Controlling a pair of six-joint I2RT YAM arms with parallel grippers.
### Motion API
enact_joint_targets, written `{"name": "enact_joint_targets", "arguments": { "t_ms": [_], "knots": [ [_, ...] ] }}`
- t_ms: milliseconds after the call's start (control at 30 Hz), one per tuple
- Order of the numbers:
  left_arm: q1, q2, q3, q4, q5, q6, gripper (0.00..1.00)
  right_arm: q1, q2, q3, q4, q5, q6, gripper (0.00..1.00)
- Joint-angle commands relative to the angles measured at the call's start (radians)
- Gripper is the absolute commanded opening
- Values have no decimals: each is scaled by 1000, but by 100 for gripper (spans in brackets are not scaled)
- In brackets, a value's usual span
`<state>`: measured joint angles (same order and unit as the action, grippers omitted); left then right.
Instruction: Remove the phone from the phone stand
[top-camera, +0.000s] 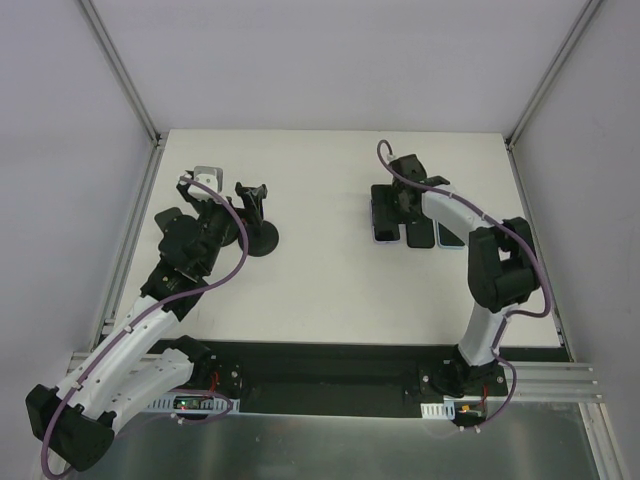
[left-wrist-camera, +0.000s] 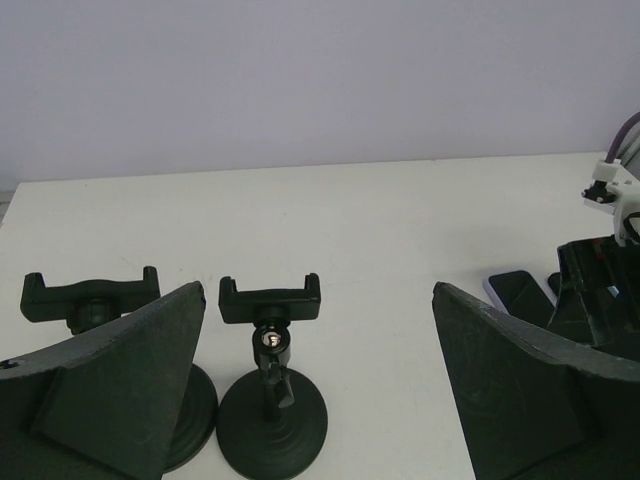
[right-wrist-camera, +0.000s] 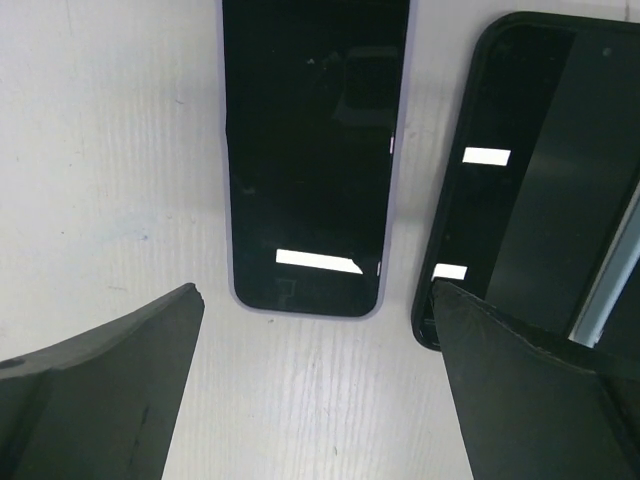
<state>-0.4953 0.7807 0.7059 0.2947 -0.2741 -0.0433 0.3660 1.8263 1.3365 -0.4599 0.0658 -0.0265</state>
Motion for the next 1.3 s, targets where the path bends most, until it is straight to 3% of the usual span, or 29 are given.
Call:
{"name": "enact_joint_targets", "arguments": {
  "t_ms": [0, 433, 533, 667, 767, 1133, 1267],
  "knots": [
    [9, 3, 0, 49, -10, -1, 95, 19, 51, 33, 44, 23, 13, 100],
    [9, 6, 1, 46, 3, -1, 95, 73, 171, 98, -13, 114, 22, 97],
    [9, 6, 3, 46, 7, -1, 95, 82, 179, 87, -26, 143, 39, 90],
    [8, 8, 3, 44, 12, -3, 95, 86, 168, 53, -28, 152, 76, 72],
    [9, 9, 3, 43, 15, -3, 95, 88, 159, 27, -29, 152, 82, 69],
    [9, 11, 4, 41, 19, -4, 95, 88, 114, -25, -23, 140, 76, 68],
    [9, 12, 4, 41, 15, -3, 95, 86, 105, -22, -23, 140, 73, 73]
  ]
}}
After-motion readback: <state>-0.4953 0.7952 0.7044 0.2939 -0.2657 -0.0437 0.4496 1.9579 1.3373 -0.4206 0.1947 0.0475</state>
